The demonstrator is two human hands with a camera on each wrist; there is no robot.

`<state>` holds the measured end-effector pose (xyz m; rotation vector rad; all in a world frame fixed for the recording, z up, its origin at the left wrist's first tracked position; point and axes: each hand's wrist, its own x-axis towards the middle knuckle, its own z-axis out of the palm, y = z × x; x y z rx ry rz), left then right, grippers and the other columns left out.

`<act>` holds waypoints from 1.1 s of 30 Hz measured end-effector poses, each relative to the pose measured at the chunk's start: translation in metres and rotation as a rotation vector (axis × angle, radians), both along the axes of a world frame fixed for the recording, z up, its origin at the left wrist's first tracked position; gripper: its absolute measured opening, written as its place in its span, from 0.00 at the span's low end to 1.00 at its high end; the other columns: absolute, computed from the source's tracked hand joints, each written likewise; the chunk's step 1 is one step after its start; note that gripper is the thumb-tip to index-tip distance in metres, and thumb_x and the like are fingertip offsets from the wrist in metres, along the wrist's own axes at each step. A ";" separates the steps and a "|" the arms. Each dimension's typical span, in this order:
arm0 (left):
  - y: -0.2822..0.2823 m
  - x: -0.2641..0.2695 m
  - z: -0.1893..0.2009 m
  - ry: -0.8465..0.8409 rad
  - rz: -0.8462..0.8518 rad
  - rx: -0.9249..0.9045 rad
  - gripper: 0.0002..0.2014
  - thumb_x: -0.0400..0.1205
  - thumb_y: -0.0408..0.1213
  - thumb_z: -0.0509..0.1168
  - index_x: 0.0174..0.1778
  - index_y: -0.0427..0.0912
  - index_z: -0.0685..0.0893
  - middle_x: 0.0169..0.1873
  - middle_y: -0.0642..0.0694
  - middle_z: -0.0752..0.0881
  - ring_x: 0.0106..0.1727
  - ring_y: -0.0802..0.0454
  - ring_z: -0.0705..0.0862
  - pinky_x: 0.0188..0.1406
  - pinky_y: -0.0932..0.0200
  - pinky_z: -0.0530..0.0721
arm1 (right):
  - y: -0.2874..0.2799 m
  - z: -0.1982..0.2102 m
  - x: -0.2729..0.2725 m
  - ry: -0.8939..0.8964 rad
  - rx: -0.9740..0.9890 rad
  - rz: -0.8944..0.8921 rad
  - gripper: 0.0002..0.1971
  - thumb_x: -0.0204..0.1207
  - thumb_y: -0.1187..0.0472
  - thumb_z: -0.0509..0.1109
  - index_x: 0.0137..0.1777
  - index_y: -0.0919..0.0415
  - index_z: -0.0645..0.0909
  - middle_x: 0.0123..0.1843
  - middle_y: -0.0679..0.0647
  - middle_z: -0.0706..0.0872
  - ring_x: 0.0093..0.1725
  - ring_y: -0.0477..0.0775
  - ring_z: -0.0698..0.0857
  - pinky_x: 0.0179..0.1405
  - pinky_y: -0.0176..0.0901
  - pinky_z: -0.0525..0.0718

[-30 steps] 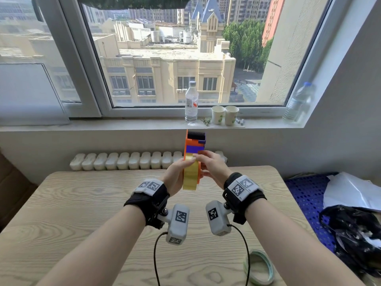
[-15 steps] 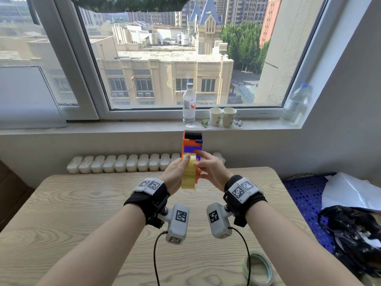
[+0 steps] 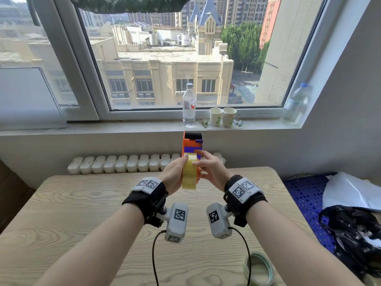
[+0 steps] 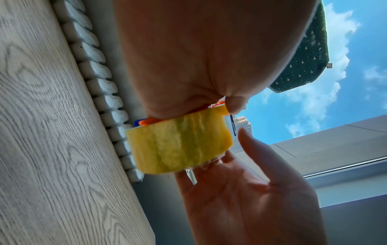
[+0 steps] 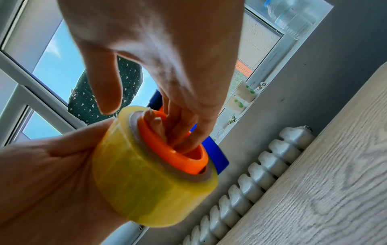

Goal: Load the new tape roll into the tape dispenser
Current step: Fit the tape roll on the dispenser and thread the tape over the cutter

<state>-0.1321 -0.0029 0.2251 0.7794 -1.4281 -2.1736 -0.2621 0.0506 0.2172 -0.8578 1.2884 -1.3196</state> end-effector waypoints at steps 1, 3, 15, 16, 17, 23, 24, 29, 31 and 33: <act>-0.001 0.001 0.000 0.008 0.001 0.008 0.24 0.87 0.48 0.46 0.69 0.35 0.74 0.50 0.37 0.85 0.46 0.44 0.85 0.52 0.45 0.82 | 0.000 0.001 0.000 0.002 -0.006 0.008 0.32 0.66 0.63 0.70 0.73 0.58 0.70 0.55 0.59 0.84 0.51 0.55 0.84 0.47 0.44 0.80; 0.000 0.002 0.001 0.024 -0.016 0.027 0.23 0.86 0.51 0.45 0.65 0.41 0.78 0.51 0.39 0.86 0.47 0.44 0.85 0.54 0.46 0.81 | 0.000 0.003 0.000 0.016 -0.010 -0.009 0.30 0.70 0.67 0.70 0.73 0.58 0.69 0.58 0.61 0.83 0.52 0.57 0.83 0.47 0.44 0.81; 0.000 0.010 -0.001 0.071 -0.132 -0.025 0.23 0.76 0.17 0.57 0.68 0.29 0.72 0.47 0.37 0.84 0.46 0.46 0.86 0.50 0.50 0.82 | -0.006 0.005 0.010 0.169 0.017 -0.193 0.17 0.80 0.55 0.63 0.65 0.64 0.77 0.44 0.53 0.84 0.38 0.49 0.83 0.31 0.39 0.81; 0.000 0.010 -0.002 0.066 -0.124 -0.032 0.22 0.77 0.17 0.56 0.68 0.29 0.71 0.48 0.37 0.84 0.47 0.46 0.86 0.51 0.50 0.82 | -0.004 0.006 0.011 0.169 0.015 -0.185 0.17 0.81 0.55 0.63 0.64 0.64 0.77 0.44 0.54 0.84 0.38 0.49 0.83 0.32 0.39 0.81; 0.000 0.010 -0.003 0.067 -0.123 -0.042 0.21 0.79 0.18 0.56 0.68 0.29 0.72 0.48 0.37 0.84 0.48 0.45 0.85 0.51 0.49 0.82 | -0.003 0.007 0.011 0.168 0.017 -0.176 0.17 0.81 0.56 0.63 0.64 0.64 0.78 0.44 0.54 0.84 0.38 0.49 0.83 0.32 0.39 0.81; 0.001 0.010 -0.008 0.089 -0.117 -0.078 0.15 0.81 0.24 0.57 0.64 0.34 0.76 0.49 0.39 0.85 0.50 0.45 0.85 0.52 0.47 0.82 | 0.004 0.007 0.010 0.173 0.022 -0.147 0.18 0.80 0.57 0.64 0.67 0.62 0.75 0.52 0.58 0.84 0.47 0.54 0.84 0.47 0.45 0.84; 0.002 0.009 -0.008 0.090 -0.107 -0.082 0.15 0.82 0.25 0.57 0.64 0.34 0.76 0.49 0.39 0.85 0.50 0.46 0.85 0.52 0.48 0.82 | 0.006 0.008 0.010 0.185 0.014 -0.157 0.17 0.80 0.57 0.64 0.67 0.62 0.75 0.51 0.57 0.85 0.46 0.53 0.84 0.46 0.44 0.85; 0.003 0.005 -0.008 0.080 -0.066 -0.119 0.12 0.84 0.28 0.56 0.60 0.38 0.78 0.47 0.43 0.87 0.48 0.50 0.87 0.48 0.55 0.84 | 0.010 0.006 0.010 0.426 -0.060 -0.290 0.14 0.77 0.57 0.69 0.58 0.64 0.82 0.50 0.59 0.86 0.46 0.54 0.85 0.37 0.38 0.84; 0.004 0.004 -0.008 0.058 -0.059 -0.153 0.11 0.84 0.29 0.56 0.59 0.38 0.78 0.48 0.41 0.85 0.49 0.47 0.84 0.51 0.54 0.83 | 0.013 0.006 0.009 0.548 -0.083 -0.316 0.13 0.76 0.57 0.70 0.55 0.65 0.84 0.51 0.61 0.87 0.46 0.55 0.86 0.39 0.38 0.83; 0.006 0.004 -0.007 0.051 -0.078 -0.190 0.10 0.82 0.26 0.58 0.56 0.39 0.79 0.46 0.41 0.85 0.48 0.48 0.84 0.51 0.54 0.82 | 0.015 0.009 0.009 0.643 -0.088 -0.341 0.13 0.75 0.58 0.71 0.54 0.66 0.86 0.51 0.61 0.87 0.45 0.54 0.86 0.42 0.39 0.85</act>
